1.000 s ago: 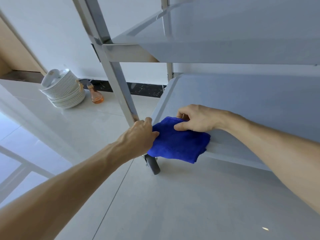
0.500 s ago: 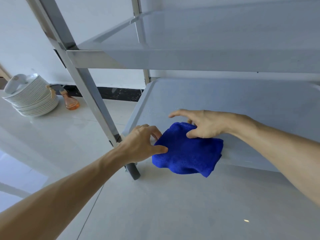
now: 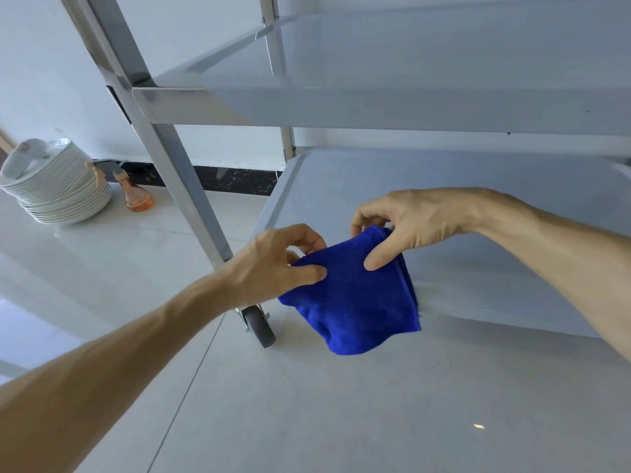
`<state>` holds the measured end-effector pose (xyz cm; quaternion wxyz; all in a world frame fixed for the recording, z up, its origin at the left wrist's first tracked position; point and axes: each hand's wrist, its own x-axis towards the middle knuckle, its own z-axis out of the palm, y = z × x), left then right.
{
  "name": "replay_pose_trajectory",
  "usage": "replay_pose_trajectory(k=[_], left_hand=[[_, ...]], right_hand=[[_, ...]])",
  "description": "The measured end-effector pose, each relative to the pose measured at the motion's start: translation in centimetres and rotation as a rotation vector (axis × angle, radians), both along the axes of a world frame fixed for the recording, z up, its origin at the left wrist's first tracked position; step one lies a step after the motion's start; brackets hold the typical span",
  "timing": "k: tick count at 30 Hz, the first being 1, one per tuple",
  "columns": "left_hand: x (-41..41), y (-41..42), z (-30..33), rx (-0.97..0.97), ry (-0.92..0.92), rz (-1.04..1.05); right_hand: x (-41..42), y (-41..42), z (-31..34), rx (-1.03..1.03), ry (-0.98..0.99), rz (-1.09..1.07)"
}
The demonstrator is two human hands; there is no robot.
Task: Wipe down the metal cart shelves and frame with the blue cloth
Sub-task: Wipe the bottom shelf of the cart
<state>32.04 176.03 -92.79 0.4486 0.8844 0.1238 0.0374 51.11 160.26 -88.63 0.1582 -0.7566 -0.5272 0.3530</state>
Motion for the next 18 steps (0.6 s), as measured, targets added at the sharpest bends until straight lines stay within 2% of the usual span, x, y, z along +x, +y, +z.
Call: replay_pose_trajectory(k=[3,7,10,14,16,18], left_hand=[[-0.5,1.2,2.2,-0.054,0.094,-0.145],[-0.2,3.1,4.7,-0.177,0.28,-0.325],[1.2,4.2,5.8,-0.042,0.31,-0.356],[3.8,5.1,5.8,0.327,0.315,-0.261],[5.0,4.7,4.6,0.577,0.254,-0.145],[5.3,3.5,2.8,0.811,0.172,-0.074]], right_hand=[[-0.2,-1.8,0.8,-0.033,0.112,0.035],[-0.6,-3.0,1.0,-0.035,0.43,0.082],[-0.1,-2.7,0.9,0.004,0.525,0.017],[0.5,-1.1,-0.8,0.07,0.314,-0.242],[0.4,-0.1,-2.5,0.082,0.099,-0.339],[0.4,0.4,-3.8,0.072,-0.195,-0.352]])
